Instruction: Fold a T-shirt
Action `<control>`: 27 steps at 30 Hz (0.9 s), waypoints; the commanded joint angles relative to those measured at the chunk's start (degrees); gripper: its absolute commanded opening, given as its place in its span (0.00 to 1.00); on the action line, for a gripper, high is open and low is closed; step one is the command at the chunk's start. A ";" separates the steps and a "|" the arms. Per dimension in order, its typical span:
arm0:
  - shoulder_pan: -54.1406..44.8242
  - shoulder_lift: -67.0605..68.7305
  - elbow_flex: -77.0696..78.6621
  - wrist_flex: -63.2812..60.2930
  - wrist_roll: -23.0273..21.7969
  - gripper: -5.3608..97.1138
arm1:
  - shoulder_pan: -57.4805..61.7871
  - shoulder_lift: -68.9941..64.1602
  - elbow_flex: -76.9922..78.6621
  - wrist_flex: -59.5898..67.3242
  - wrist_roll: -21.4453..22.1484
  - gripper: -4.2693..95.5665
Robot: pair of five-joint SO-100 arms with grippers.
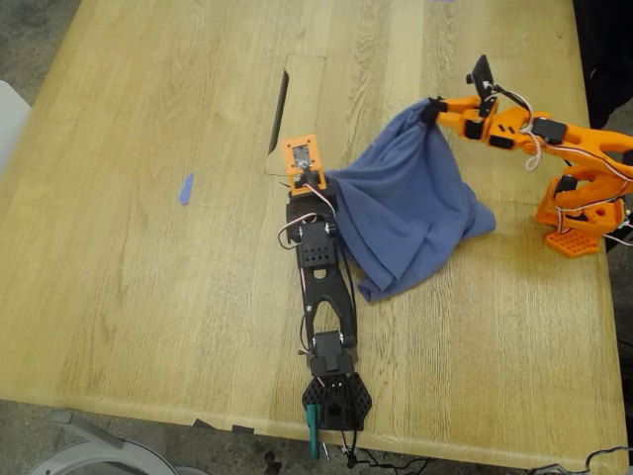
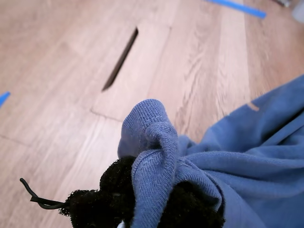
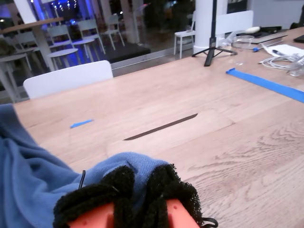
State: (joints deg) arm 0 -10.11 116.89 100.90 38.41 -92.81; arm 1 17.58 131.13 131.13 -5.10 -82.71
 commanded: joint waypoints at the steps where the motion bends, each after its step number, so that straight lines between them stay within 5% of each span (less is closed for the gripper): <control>1: -2.55 1.32 -0.44 -8.79 1.05 0.05 | 1.67 -4.48 -1.14 -6.68 0.35 0.11; 14: -3.43 -9.93 1.67 -28.56 1.23 0.05 | 6.24 -32.70 -8.79 -28.65 1.14 0.12; 27: -8.61 -21.62 -2.99 -40.25 1.49 0.05 | 11.60 -54.23 -34.80 -26.19 1.49 0.12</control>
State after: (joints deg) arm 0 -16.70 94.75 104.24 2.64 -92.02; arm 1 28.92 78.40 103.27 -31.90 -81.65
